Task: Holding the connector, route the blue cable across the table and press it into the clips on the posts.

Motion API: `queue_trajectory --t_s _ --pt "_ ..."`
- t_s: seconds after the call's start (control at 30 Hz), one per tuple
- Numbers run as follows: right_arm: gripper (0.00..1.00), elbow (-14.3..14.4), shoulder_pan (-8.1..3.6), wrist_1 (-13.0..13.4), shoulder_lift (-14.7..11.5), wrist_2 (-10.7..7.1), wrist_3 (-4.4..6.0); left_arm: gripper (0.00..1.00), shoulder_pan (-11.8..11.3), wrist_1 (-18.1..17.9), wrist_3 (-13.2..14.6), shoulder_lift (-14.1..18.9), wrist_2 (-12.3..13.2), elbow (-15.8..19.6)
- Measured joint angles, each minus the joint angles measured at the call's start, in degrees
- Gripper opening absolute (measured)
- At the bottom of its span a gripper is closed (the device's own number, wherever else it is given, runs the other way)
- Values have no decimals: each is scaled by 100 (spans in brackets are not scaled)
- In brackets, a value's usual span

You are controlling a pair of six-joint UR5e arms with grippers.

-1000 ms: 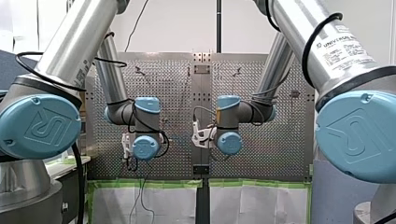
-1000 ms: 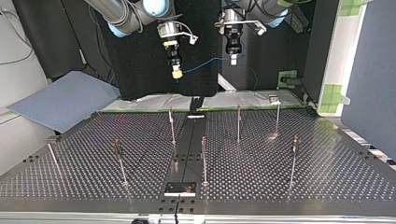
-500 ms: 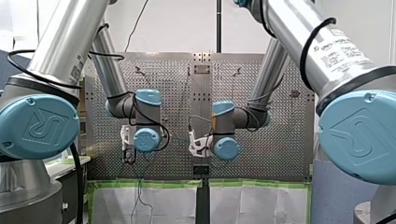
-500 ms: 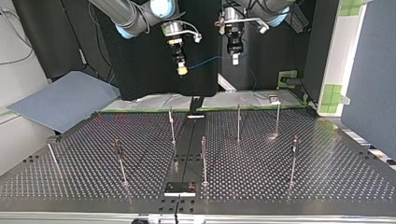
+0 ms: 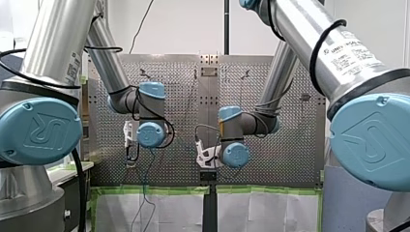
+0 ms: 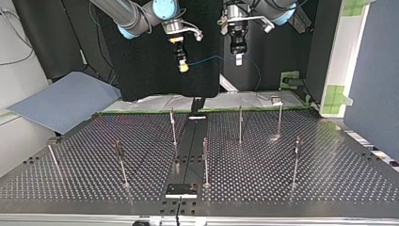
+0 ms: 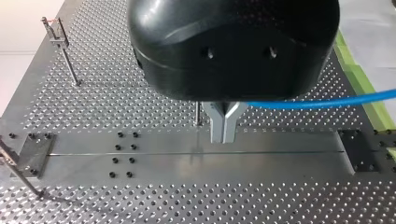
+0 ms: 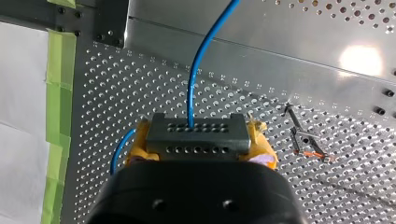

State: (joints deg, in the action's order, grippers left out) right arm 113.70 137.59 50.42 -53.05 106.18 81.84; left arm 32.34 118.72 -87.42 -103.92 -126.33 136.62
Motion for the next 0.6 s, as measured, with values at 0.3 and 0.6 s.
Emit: queue_trajectory --t_s 0.3,0.6 --pt "0 -315 174 -329 -324 19 54 0 -29 63 134 170 90 -39" --pt "0 -729 193 -753 -747 -364 220 0 -199 423 428 307 -151 -402"
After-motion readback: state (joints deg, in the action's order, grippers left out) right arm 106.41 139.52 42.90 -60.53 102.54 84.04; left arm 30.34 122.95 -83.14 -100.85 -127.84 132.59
